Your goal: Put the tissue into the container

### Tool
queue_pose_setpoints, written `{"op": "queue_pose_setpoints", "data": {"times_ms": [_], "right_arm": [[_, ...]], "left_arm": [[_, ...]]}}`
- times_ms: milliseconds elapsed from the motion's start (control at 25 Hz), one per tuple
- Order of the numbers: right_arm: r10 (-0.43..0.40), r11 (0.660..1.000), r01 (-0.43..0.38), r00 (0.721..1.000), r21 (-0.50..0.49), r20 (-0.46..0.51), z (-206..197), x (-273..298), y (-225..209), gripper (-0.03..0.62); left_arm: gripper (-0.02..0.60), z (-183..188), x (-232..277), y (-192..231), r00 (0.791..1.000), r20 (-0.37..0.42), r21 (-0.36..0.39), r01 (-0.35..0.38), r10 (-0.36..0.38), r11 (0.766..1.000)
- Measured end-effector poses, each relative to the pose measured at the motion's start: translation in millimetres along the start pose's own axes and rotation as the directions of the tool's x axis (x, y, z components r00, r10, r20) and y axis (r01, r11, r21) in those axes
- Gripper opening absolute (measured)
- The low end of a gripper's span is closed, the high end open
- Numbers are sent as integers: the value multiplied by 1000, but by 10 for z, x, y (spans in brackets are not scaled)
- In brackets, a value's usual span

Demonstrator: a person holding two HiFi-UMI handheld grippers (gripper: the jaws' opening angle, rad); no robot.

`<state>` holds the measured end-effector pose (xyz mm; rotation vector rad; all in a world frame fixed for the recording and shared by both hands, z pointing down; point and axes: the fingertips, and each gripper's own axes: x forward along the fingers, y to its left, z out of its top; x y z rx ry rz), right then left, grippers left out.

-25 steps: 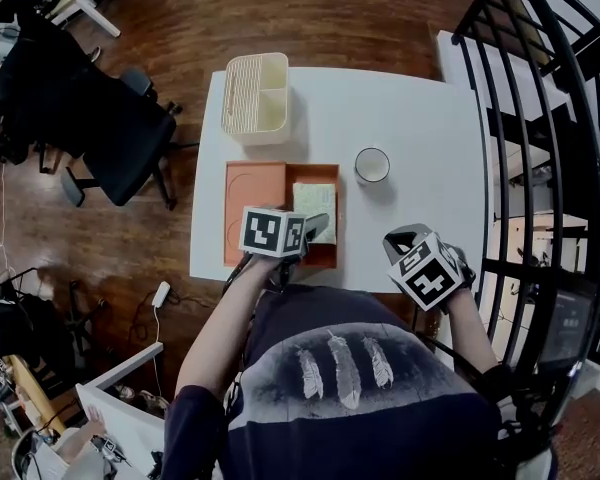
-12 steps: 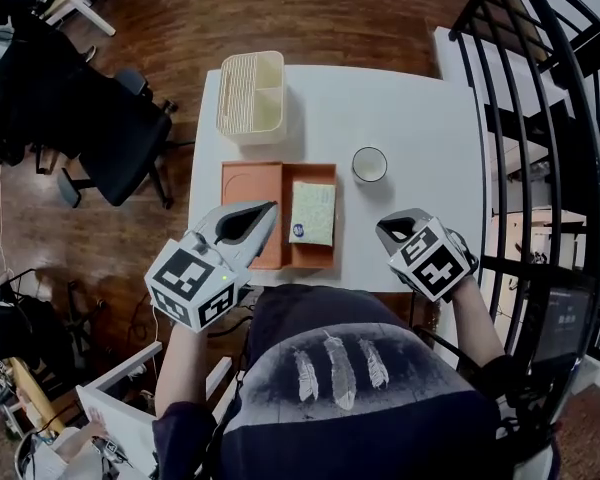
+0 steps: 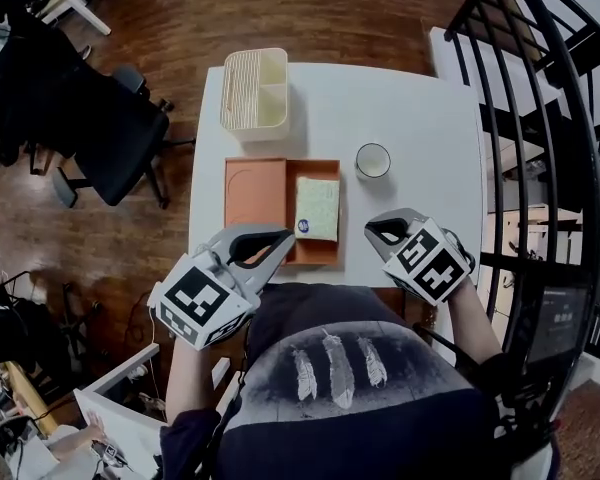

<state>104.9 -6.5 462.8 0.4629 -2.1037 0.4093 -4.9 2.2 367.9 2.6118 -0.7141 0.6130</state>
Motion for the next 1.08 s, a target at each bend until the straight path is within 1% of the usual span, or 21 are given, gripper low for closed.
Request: {"op": "queue_pose_setpoints", "data": {"times_ms": [80, 360, 480, 600, 720, 960, 1080], "right_arm": [[-15, 1000, 15, 1000, -5, 8, 21, 9, 23, 5], [-58, 998, 59, 998, -12, 37, 143, 15, 108, 5], [-80, 996, 82, 994, -19, 75, 261, 13, 177, 5], [-104, 994, 105, 990, -14, 98, 377, 15, 223, 5], [-125, 992, 127, 987, -7, 104, 462, 15, 261, 5], [-156, 988, 156, 982, 5, 111, 574, 39, 368, 5], [-168, 986, 168, 980, 4, 107, 619, 52, 399, 5]], "left_arm": [[14, -25, -36, 1, 1000, 5, -6, 2, -2, 1000], [14, -203, -148, -23, 1000, -20, 3, 1, -1, 1000], [14, -281, -227, -23, 1000, -24, 1, -7, 7, 1000], [14, -319, -320, 6, 1000, -12, 1, -5, 5, 1000], [14, -348, -419, 52, 1000, -11, 18, -9, 9, 1000], [14, -401, -588, 145, 1000, -2, 30, -7, 7, 1000], [14, -413, -652, 242, 999, -5, 27, -38, 38, 999]]}}
